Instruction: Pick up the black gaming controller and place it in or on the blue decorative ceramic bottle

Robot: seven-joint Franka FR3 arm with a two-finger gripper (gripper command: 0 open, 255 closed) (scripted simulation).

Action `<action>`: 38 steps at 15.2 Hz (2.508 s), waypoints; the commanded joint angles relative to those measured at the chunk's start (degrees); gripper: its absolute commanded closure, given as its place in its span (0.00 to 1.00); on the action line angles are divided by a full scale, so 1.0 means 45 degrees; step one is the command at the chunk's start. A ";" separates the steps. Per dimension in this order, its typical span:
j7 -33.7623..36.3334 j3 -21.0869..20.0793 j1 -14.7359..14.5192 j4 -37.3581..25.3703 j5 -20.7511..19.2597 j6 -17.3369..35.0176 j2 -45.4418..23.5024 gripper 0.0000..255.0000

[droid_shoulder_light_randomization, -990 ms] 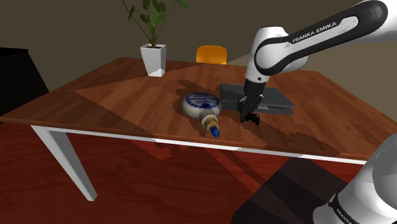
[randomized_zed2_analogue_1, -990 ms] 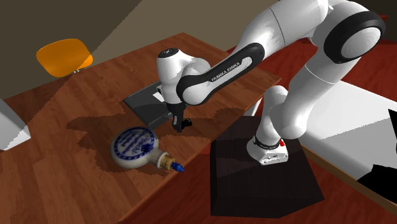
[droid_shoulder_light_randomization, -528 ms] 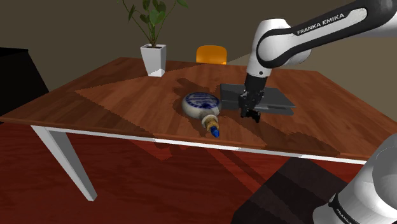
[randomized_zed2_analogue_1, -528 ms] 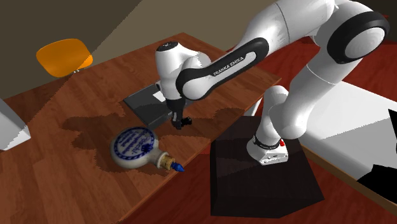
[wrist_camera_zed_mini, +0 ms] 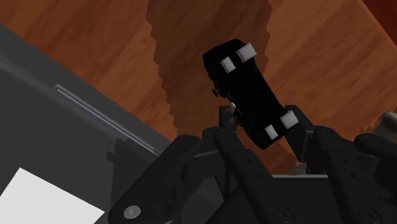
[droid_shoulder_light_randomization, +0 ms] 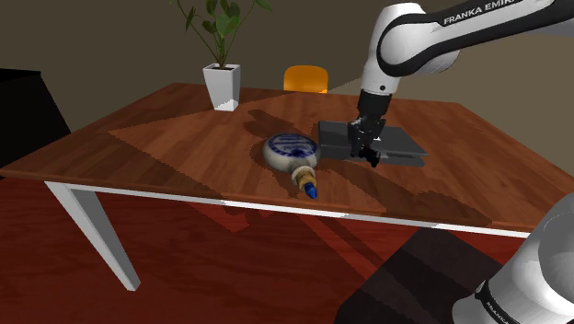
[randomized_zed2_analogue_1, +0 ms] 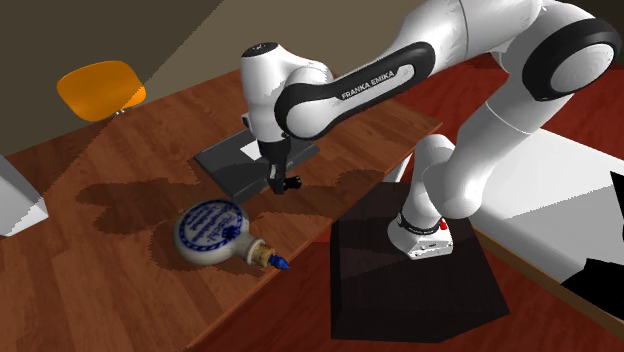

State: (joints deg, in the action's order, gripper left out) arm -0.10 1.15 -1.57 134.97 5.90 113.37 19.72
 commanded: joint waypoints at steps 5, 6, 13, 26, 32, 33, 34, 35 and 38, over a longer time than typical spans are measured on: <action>0.0116 -0.0003 0.0005 -0.0844 -0.0045 -0.1052 0.0209 1.00; 0.0133 -0.0002 0.0006 -0.0989 -0.0052 -0.1227 0.0239 1.00; 0.0244 0.0007 0.0012 -0.2076 -0.0090 -0.2435 0.0364 1.00; 0.0434 0.0032 0.0009 -0.4423 -0.0125 -0.4641 0.0233 1.00; 0.1055 -0.0349 -0.0222 -0.6113 0.0018 -0.5002 -0.1037 1.00; 0.1248 -0.0472 -0.0297 -0.6534 0.0048 -0.4993 -0.1446 1.00; 0.1442 -0.0591 -0.0371 -0.6975 0.0069 -0.4996 -0.1864 1.00; 0.1636 -0.0705 -0.0448 -0.7436 0.0081 -0.5012 -0.2289 1.00; 0.2217 -0.1026 -0.0686 -0.8955 0.0065 -0.5138 -0.3622 1.00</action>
State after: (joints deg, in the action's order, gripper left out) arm 8.94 -2.98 -4.29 97.62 6.24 90.65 5.85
